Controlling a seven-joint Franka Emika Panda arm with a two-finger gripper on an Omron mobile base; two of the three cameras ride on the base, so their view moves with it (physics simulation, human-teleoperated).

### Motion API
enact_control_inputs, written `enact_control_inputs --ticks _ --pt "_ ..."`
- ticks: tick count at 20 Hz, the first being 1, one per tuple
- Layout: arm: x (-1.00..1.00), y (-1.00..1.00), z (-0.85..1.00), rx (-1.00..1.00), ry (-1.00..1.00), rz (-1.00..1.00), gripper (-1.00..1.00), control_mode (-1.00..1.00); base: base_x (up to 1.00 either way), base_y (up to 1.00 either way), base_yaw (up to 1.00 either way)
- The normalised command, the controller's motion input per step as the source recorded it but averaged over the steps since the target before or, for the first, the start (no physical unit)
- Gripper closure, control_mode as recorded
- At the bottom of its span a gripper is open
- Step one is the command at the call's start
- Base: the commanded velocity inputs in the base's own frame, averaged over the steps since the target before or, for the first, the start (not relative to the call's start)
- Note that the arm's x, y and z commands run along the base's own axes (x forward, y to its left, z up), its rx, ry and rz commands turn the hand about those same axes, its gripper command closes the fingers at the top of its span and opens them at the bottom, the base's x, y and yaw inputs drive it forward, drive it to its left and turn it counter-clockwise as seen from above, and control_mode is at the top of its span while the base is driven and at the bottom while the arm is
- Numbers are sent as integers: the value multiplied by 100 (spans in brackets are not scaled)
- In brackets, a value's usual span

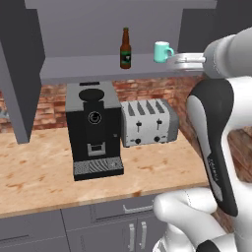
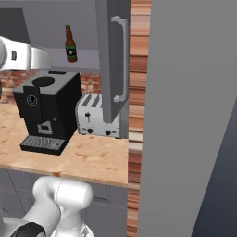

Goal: Open the cabinet directly in front. Then move the beer and the mug to the dining counter with the candle on it.

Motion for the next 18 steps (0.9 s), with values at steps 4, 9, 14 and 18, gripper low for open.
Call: enact_control_inputs --ticks 4,9,14,18 --pt "39 23 0 0 0 0 -100 -100 0 0 0" --pt "45 29 0 0 0 0 -100 -100 0 0 0" --pt "57 17 0 0 0 0 -100 -100 0 0 0" --pt "61 6 0 0 0 0 -100 -100 0 0 0"
